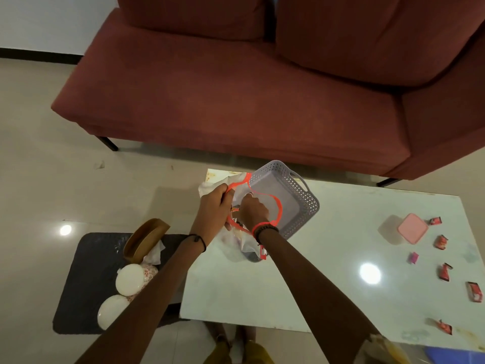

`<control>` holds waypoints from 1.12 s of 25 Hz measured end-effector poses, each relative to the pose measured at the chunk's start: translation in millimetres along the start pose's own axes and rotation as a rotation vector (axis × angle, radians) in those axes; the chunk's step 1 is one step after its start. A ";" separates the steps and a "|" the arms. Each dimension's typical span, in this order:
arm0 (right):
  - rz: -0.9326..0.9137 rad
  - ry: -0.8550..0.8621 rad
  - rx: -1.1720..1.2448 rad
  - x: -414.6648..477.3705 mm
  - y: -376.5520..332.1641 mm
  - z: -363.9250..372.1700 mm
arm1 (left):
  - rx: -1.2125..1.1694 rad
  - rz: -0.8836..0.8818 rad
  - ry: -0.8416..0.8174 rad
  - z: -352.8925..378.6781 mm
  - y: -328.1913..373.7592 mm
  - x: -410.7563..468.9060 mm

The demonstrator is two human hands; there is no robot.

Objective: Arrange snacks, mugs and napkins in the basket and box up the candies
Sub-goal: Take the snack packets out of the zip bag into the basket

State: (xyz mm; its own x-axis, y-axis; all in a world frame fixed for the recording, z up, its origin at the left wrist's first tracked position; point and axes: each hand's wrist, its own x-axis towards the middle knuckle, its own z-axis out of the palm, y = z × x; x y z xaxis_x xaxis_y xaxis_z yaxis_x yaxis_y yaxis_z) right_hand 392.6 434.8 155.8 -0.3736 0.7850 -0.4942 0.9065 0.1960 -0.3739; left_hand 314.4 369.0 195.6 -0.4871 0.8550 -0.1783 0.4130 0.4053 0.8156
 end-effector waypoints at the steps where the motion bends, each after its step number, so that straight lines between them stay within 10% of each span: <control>1: 0.011 0.012 0.006 5.3 1.5 3.5 | -0.004 0.011 -0.002 1.1 2.3 3.0; 12: -0.180 0.181 0.084 -40.3 -6.1 -69.8 | -0.134 -0.053 0.036 -23.1 23.9 34.6; 19: -0.287 0.279 1.314 -76.3 88.9 -164.7 | -0.248 -0.061 0.023 -36.0 36.2 53.2; 23: 0.023 0.572 1.248 -6.1 160.1 -127.5 | -0.218 -0.040 0.098 -35.7 32.5 60.5; 28: 0.340 0.430 0.826 86.9 225.0 -35.6 | -0.231 -0.007 0.143 -32.2 17.6 64.0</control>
State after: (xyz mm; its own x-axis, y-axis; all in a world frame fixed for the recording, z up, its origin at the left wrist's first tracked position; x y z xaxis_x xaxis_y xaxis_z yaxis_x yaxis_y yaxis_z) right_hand 571.1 568.0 56.6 0.1326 0.9021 -0.4107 0.4697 -0.4221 -0.7754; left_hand 265.8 420.5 216.2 -0.6000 0.7912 -0.1183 0.2306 0.3127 0.9214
